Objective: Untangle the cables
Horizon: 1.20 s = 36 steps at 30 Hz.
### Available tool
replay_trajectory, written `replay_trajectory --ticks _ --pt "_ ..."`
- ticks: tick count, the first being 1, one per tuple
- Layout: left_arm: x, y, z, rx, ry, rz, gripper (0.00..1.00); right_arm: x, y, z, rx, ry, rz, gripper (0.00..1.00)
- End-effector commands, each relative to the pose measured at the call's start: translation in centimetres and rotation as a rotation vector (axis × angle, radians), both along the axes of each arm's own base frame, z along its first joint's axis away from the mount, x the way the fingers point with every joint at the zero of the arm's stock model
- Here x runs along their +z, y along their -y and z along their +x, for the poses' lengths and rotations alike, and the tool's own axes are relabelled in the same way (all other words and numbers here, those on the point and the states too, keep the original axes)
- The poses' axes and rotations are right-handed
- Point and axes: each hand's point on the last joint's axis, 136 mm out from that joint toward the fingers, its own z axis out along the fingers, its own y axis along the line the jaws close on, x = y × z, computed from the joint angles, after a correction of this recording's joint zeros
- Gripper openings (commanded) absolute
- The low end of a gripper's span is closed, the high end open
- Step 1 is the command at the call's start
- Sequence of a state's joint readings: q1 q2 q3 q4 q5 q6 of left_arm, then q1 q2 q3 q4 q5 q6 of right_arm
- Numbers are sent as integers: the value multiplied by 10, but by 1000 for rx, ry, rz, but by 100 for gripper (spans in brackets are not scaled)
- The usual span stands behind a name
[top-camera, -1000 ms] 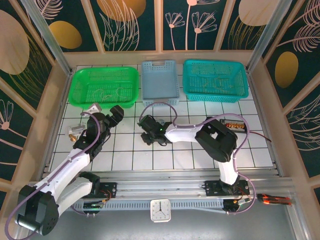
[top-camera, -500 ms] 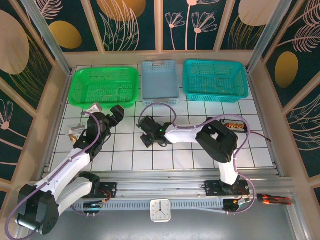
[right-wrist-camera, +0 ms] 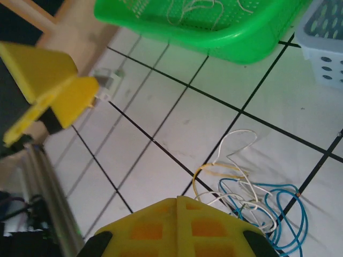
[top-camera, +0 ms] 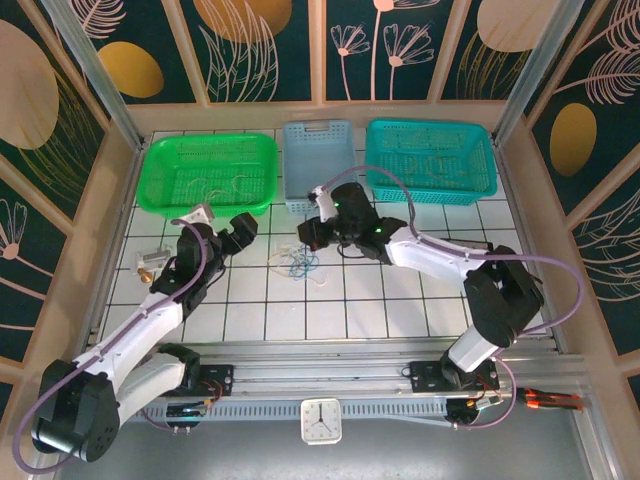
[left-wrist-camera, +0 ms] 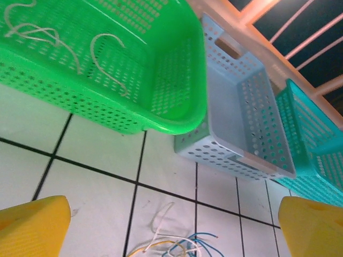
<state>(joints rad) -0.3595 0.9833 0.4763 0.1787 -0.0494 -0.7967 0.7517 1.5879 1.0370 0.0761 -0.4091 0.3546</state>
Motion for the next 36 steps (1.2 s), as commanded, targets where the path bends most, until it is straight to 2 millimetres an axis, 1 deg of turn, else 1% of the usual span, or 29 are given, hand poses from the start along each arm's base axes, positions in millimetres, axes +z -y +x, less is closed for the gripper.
replay_trajectory --ticks 1,3,6,10,11,12,14,15,17,19,22,25,28,31,33,36 --pt "8 19 1 -109 53 -19 99 22 1 -7 33 -36 130 0" --pt "7 27 1 -149 54 -27 99 22 5 -5 21 -40 138 0" --pt "4 29 0 -164 38 -28 99 17 7 -5 10 -44 127 0" --pt "-2 28 -1 -162 23 -30 99 -1 11 -7 -22 -58 81 0" --pt "-5 28 -2 -159 14 -32 99 -8 11 -8 -30 -62 57 3" --pt "-8 28 -3 -158 4 -32 99 -14 12 -9 -40 -62 33 11" --pt "-15 25 -4 -146 -16 -26 99 -29 6 -17 -41 -55 -33 27" --pt "-17 24 -5 -141 -22 -24 99 -35 2 -20 -38 -49 -61 32" --pt "-19 22 -5 -126 -28 -24 99 -47 -8 -28 -26 -36 -120 35" --pt "-21 19 -5 -107 -36 -19 99 -53 -20 -36 -3 -34 -137 34" --pt "-22 12 -4 -67 -46 -18 99 -61 -37 -44 36 -63 -117 29" --pt "-23 7 -5 -33 -52 -14 99 -68 -50 -46 60 -74 -99 22" --pt "-23 5 -5 -21 -51 -22 99 -81 -55 -42 60 -84 -107 20" --pt "-23 6 -6 -24 -53 -27 99 -99 -49 -33 29 -88 -145 20" --pt "-23 6 -6 -26 -55 -29 99 -112 -37 -27 3 -102 -170 20" --pt "-23 7 -6 -29 -55 -33 99 -129 -12 -17 -49 -126 -207 17"
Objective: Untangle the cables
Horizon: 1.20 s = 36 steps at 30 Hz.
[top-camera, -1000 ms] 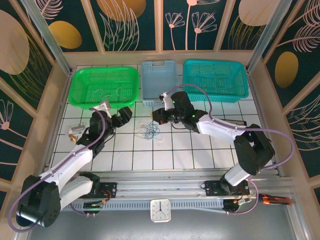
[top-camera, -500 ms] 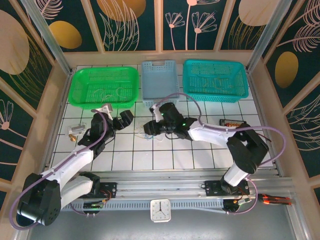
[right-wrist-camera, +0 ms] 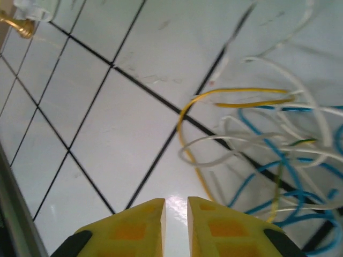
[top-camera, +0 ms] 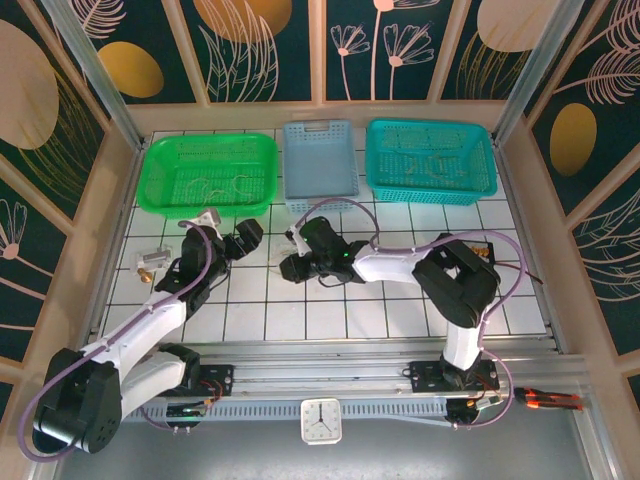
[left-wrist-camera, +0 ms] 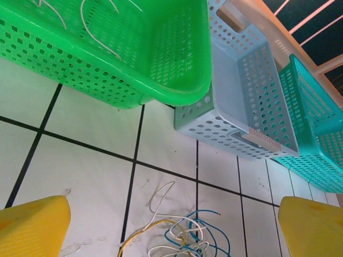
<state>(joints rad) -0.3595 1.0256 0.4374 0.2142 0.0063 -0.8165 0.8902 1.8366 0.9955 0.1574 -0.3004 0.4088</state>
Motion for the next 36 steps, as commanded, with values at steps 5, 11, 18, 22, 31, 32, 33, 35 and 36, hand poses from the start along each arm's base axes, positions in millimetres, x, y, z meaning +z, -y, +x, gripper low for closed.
replay_trajectory --ticks 5,11,18,22,31,32,33,35,36 --pt "3 -1 -1 8 9 -12 99 -21 68 40 -172 35 -116 17" --pt "4 1 0 3 15 -22 99 -5 85 50 -205 89 -181 17" --pt "5 2 1 -1 18 -29 99 23 47 26 -81 189 -206 20" --pt "5 3 1 -1 20 -29 99 24 23 7 -5 237 -254 25" --pt "9 1 2 6 29 -28 99 2 -7 -16 97 190 -246 29" --pt "8 1 1 5 28 -28 99 -1 -8 -17 100 184 -248 29" --pt "9 1 1 8 29 -28 99 -5 -7 -19 105 176 -254 29" --pt "8 1 1 7 29 -28 99 -10 -7 -21 110 164 -256 29" --pt "8 1 1 9 28 -27 99 -13 -7 -21 111 161 -261 29"
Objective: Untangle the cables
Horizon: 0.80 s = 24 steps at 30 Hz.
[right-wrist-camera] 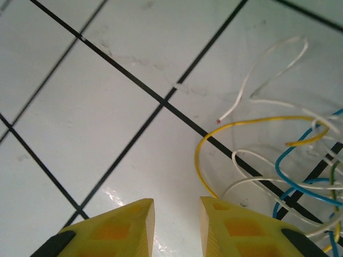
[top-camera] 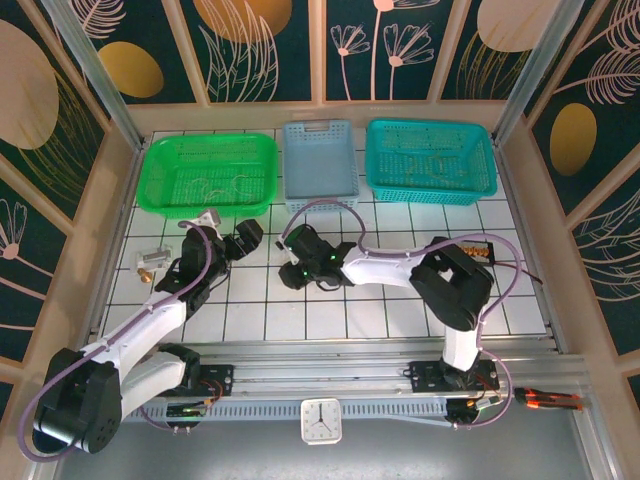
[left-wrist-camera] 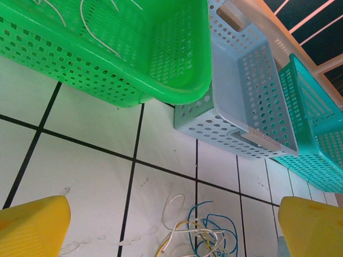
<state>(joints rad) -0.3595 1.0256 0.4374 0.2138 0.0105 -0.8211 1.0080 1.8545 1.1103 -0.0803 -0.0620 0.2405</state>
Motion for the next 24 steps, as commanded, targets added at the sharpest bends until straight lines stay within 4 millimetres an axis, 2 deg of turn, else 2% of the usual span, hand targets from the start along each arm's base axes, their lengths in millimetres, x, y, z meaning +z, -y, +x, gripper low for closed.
replay_trajectory --ticks 1,15,18,24 --pt "9 0 2 11 33 -22 99 -7 -2 -5 25 -13 -16 29" --pt "8 1 1 8 34 -29 99 -33 27 26 -60 2 -89 29" --pt "8 0 1 9 34 -28 99 -39 28 25 -46 -1 -109 34" --pt "9 1 2 9 39 -29 99 -53 33 15 13 15 -197 36"
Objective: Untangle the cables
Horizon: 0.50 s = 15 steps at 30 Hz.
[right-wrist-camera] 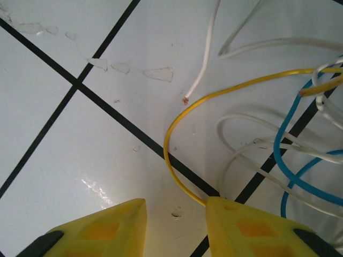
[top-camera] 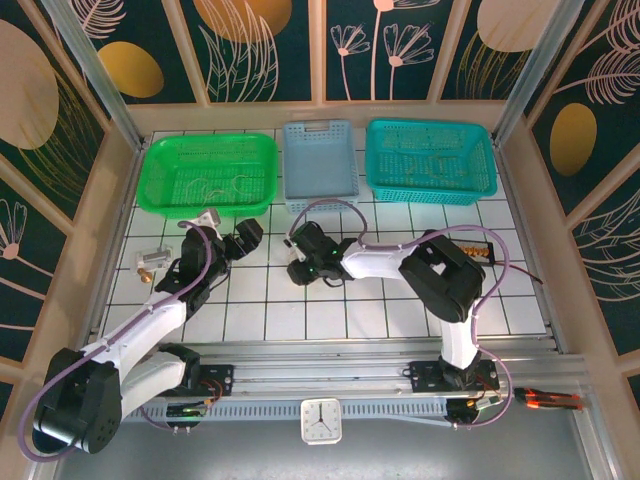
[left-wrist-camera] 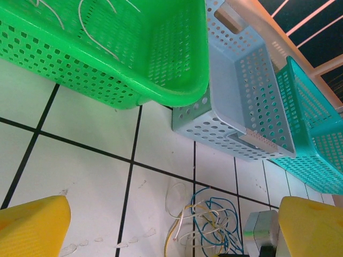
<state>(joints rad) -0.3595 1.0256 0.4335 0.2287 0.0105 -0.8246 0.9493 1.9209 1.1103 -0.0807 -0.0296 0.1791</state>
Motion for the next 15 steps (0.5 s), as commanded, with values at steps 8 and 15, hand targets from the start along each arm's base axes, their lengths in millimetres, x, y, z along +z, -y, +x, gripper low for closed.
replay_trajectory --ticks 8,15 --pt "9 1 2 6 33 -32 99 -8 8 -2 44 56 -141 34" --pt "9 1 1 6 34 -34 99 26 -4 11 26 119 -100 34"
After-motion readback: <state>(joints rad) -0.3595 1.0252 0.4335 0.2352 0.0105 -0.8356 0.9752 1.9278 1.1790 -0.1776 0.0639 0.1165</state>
